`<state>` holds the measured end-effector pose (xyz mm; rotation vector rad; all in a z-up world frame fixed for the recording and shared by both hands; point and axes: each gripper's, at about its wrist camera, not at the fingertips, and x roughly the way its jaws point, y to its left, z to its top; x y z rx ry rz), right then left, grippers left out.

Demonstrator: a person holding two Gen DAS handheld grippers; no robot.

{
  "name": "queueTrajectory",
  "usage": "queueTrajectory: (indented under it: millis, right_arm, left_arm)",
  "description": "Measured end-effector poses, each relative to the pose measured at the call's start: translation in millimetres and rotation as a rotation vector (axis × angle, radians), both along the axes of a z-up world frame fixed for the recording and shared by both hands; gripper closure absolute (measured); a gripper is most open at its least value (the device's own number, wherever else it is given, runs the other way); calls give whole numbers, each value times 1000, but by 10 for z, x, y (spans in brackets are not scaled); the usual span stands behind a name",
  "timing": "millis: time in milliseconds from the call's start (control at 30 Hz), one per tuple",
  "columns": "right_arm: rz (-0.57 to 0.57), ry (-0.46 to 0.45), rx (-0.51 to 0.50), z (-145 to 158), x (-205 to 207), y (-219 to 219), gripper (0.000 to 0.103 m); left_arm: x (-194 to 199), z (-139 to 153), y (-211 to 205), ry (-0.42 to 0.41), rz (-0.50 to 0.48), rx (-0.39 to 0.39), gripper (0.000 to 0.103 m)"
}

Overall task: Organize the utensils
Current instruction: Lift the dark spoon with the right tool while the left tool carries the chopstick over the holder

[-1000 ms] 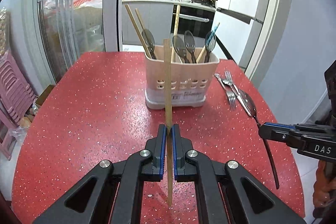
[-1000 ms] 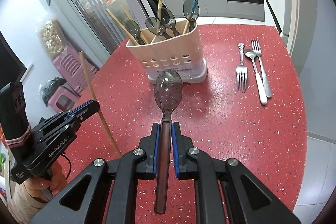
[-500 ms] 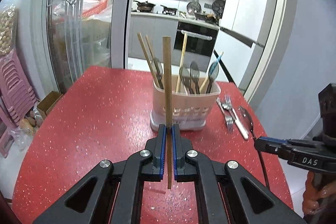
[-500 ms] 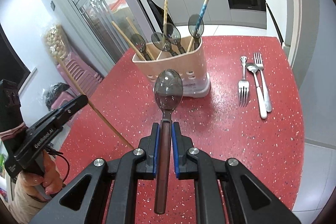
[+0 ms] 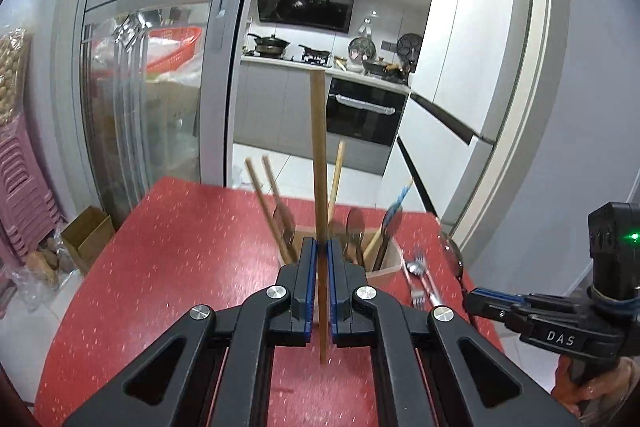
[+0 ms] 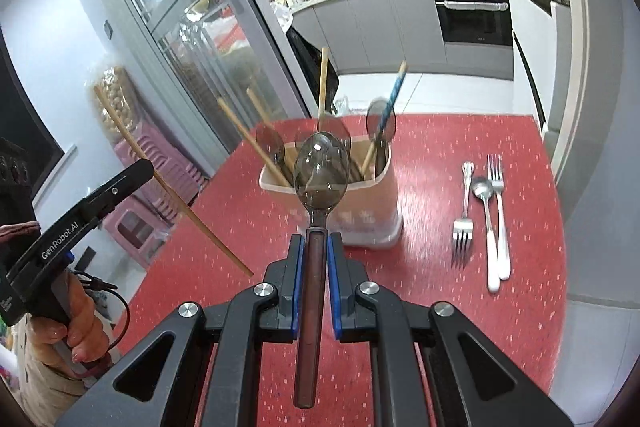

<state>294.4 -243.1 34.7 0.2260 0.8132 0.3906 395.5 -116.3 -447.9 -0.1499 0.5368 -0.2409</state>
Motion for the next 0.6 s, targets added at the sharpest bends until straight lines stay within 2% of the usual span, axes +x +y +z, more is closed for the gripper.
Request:
queueTrajectory:
  millis: [367,600]
  right_arm:
    - [-13,-49,-6,194,514,36,91]
    - [-25,-127,-3,235,899,113,91]
  left_arm:
    - [494,244,-103,-54,14,-12,75]
    - [847,234,-135,-66,48,-5,75]
